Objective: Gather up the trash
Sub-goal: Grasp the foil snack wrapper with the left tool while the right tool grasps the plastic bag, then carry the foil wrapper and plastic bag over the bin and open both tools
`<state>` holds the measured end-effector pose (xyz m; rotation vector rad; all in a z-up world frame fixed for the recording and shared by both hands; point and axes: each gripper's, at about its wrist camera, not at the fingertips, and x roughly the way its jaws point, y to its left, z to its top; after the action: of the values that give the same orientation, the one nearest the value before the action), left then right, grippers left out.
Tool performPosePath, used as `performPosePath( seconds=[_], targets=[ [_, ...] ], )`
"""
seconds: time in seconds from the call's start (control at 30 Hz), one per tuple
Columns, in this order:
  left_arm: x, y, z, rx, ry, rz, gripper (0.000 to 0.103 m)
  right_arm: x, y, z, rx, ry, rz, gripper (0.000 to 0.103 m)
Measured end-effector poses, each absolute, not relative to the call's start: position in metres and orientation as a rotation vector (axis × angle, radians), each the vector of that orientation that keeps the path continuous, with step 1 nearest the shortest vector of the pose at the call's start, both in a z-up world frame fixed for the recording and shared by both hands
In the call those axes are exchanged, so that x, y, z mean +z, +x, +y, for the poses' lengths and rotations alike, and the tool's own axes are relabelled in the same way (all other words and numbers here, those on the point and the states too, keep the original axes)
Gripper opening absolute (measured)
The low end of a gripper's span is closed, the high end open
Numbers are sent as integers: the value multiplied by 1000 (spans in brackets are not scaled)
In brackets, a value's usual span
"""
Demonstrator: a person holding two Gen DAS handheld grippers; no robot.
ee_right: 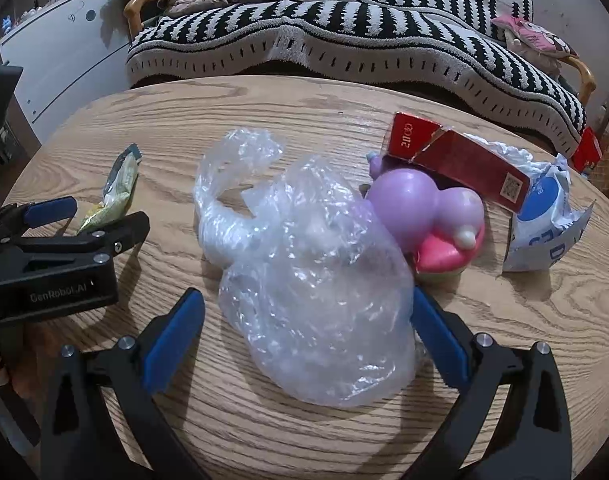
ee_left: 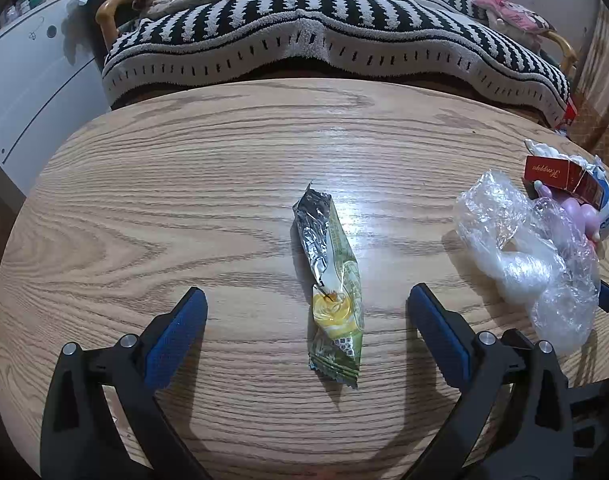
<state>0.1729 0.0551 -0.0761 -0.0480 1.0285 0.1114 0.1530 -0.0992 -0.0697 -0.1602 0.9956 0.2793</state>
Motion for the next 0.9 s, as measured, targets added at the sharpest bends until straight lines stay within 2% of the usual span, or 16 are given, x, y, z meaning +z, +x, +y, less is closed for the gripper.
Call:
performPosePath(
  seconds=[0.17,0.2,0.23,0.27,0.3,0.63,0.73,0.9],
  targets=[
    [-76,174,57,83,-43,1032,98,-69,155,-96,288,-165,1001,97],
    [-76,173,57,78,-40,1023,93,-66,152,-95,308,-169,980,84],
    [-72,169,58,78,-25,993,66,-62,148,-94,337,-177,953,65],
    [-68,167,59,78,-20,986,42,-59,146,-91,349,-182,971,5],
    [-66,166,60,82,-24,1004,16,-57,146,-92,361,-156,993,5],
    [-11,103,38,15,-58,959,15,-11,85,-127,382,-9,928,5],
    [12,80,3,-72,-38,935,15,10,44,-179,302,43,886,5],
    [28,30,-113,-332,36,921,15,25,-44,-310,96,167,849,5]
  ],
)
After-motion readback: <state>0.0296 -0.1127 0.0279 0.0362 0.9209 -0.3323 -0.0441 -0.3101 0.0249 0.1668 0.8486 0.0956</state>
